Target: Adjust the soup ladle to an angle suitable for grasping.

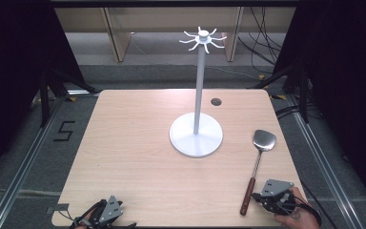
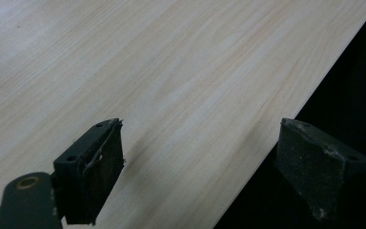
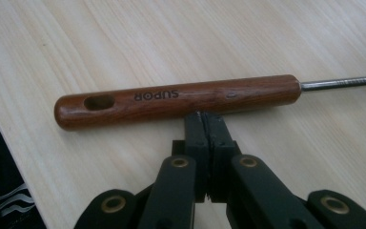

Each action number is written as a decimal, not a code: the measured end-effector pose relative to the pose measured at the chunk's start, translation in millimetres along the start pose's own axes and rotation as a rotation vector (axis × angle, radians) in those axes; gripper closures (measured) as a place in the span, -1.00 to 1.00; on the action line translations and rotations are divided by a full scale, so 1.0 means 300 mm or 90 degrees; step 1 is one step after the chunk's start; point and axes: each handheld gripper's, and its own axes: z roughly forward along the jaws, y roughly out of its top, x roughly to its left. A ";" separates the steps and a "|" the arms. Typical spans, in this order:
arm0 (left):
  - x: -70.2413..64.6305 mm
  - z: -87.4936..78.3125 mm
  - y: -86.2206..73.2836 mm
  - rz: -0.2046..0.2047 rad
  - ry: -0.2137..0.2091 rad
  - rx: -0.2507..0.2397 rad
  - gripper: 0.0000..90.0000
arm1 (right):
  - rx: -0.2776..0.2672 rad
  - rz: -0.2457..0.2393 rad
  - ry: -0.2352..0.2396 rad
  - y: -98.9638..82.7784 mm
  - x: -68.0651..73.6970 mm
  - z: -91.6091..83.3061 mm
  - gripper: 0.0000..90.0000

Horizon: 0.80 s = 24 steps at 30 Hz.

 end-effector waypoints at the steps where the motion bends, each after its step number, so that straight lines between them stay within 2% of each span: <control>1: 0.001 0.000 0.000 0.002 0.000 0.001 -0.66 | 0.000 0.000 0.000 0.000 0.000 0.000 1.00; 4: 0.000 0.001 0.001 0.005 0.006 0.004 -0.66 | -0.013 -0.015 -0.003 0.022 0.000 0.009 1.00; 5: -0.001 0.000 0.001 0.003 -0.001 0.002 -0.66 | -0.012 -0.021 -0.006 0.042 0.002 0.017 1.00; 10: 0.000 0.003 0.001 0.003 0.005 0.003 -0.66 | -0.008 -0.036 0.002 0.084 0.010 0.047 1.00; 11: -0.001 0.000 0.001 0.003 0.000 0.001 -0.66 | -0.005 -0.053 0.002 0.105 0.012 0.064 1.00; 15: 0.000 -0.001 0.002 0.002 0.001 0.003 -0.66 | -0.003 -0.055 0.004 0.136 0.018 0.084 1.00; 16: -0.001 0.000 0.001 0.003 0.000 0.001 -0.66 | -0.006 -0.069 0.006 0.149 0.017 0.092 1.00; 17: -0.002 0.000 0.001 0.004 -0.001 0.002 -0.66 | -0.007 -0.066 0.003 0.165 0.020 0.097 1.00; 18: 0.000 0.000 0.001 0.007 0.002 0.005 -0.66 | -0.007 -0.083 0.007 0.178 0.021 0.106 1.00; 19: -0.001 0.000 0.001 0.004 0.000 0.002 -0.66 | 0.000 -0.073 0.008 0.189 0.027 0.112 1.00; 21: -0.002 0.000 0.001 0.005 -0.001 0.002 -0.66 | 0.003 -0.082 0.013 0.211 0.031 0.131 1.00; 22: -0.002 -0.001 0.001 0.005 -0.002 0.002 -0.66 | 0.001 -0.097 0.015 0.223 0.028 0.142 1.00; 24: -0.001 -0.001 0.001 0.004 -0.001 0.001 -0.66 | 0.004 -0.081 0.014 0.241 0.033 0.157 1.00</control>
